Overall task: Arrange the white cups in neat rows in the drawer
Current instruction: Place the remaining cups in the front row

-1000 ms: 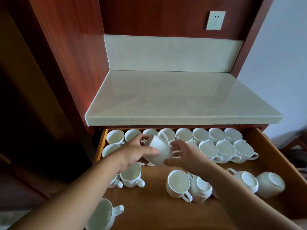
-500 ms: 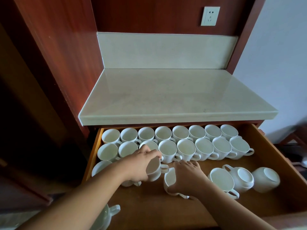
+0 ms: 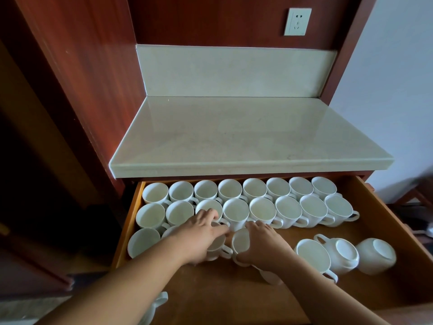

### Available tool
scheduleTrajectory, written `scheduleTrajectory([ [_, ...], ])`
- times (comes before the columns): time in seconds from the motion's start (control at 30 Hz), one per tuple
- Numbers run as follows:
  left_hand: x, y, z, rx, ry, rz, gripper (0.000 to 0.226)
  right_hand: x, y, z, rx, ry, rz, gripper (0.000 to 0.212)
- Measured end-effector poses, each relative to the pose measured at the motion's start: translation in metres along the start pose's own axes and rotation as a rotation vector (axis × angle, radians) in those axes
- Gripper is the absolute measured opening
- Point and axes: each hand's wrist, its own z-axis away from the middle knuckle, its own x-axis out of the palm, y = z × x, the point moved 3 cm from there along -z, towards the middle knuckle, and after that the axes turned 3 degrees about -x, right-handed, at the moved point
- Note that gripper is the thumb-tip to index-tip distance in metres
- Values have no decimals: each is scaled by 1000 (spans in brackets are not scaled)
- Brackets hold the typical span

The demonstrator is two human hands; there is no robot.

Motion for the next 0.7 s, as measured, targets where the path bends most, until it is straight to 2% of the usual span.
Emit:
scheduleTrajectory([
  [0.2,7,4,-2,-7,-6,-83,90,3,-1,-3,16,15,-61,87],
  [0.43,11,6,-3,-20,32,-66,83,3,5,1,11,40,-78,87],
  [0.57,12,4,-1,-25,23,-69,87,3,4,1,8,60,-89,83],
  [0.7,13,4,2,-15,7,-54,80,3,4,1,15,57,-100,83],
])
